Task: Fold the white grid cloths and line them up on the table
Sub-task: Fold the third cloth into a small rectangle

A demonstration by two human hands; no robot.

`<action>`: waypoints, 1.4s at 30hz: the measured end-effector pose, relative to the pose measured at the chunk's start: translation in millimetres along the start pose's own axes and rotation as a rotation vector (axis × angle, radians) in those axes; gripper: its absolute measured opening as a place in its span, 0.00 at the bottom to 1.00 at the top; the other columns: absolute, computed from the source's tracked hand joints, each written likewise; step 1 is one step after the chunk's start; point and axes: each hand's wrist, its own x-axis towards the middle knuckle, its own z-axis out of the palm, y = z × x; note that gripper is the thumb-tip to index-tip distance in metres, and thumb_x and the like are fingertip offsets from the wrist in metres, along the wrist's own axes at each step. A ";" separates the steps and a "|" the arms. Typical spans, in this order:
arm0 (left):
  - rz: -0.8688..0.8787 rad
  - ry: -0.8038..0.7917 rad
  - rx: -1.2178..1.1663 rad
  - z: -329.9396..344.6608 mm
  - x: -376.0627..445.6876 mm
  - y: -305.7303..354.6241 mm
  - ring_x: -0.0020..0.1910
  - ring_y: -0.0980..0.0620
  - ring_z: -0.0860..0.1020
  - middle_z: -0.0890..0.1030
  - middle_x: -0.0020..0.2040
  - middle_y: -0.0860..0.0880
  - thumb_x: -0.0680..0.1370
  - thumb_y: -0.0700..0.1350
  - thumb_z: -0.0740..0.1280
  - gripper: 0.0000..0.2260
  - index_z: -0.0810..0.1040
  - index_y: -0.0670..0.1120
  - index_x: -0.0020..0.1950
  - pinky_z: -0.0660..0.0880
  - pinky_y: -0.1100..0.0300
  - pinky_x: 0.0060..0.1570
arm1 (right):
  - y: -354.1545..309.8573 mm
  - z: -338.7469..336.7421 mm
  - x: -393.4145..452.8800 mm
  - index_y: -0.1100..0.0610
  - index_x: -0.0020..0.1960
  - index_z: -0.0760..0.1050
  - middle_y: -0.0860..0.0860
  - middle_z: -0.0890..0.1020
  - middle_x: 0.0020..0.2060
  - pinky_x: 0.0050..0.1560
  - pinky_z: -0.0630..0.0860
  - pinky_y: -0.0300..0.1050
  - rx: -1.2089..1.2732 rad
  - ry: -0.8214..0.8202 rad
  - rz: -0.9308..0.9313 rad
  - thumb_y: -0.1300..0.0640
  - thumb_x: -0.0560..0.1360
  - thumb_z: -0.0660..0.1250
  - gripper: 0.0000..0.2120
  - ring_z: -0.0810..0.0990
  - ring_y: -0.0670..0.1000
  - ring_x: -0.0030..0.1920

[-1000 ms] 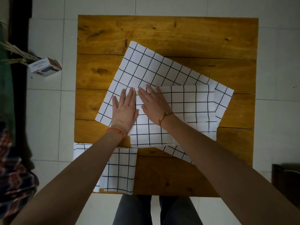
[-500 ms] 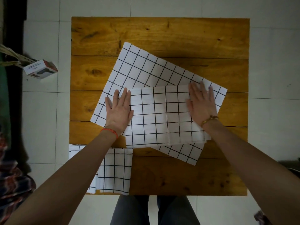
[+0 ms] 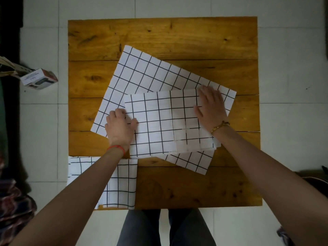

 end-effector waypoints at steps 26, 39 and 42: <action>-0.523 -0.162 -0.499 -1.3 -23.2 9.2 0.55 0.46 0.77 0.78 0.54 0.44 0.73 0.46 0.74 0.21 0.73 0.40 0.62 0.73 0.57 0.51 | -60.6 26.6 -31.7 0.57 0.75 0.56 0.54 0.62 0.73 0.72 0.60 0.55 0.055 -0.136 -0.156 0.52 0.74 0.68 0.35 0.59 0.58 0.73; -0.118 -0.245 -0.748 -62.3 -34.3 16.0 0.57 0.57 0.72 0.73 0.57 0.50 0.77 0.45 0.70 0.23 0.69 0.46 0.71 0.68 0.71 0.48 | -93.4 30.7 -27.5 0.56 0.75 0.55 0.55 0.58 0.74 0.72 0.58 0.57 0.053 -0.138 -0.152 0.47 0.74 0.67 0.36 0.56 0.61 0.73; 0.034 -0.283 -0.737 -67.0 -33.6 23.7 0.50 0.53 0.76 0.77 0.53 0.46 0.77 0.45 0.70 0.21 0.72 0.47 0.69 0.73 0.70 0.48 | -107.4 32.3 -25.4 0.56 0.75 0.56 0.57 0.59 0.73 0.71 0.58 0.57 0.048 -0.114 -0.153 0.46 0.73 0.67 0.36 0.57 0.62 0.73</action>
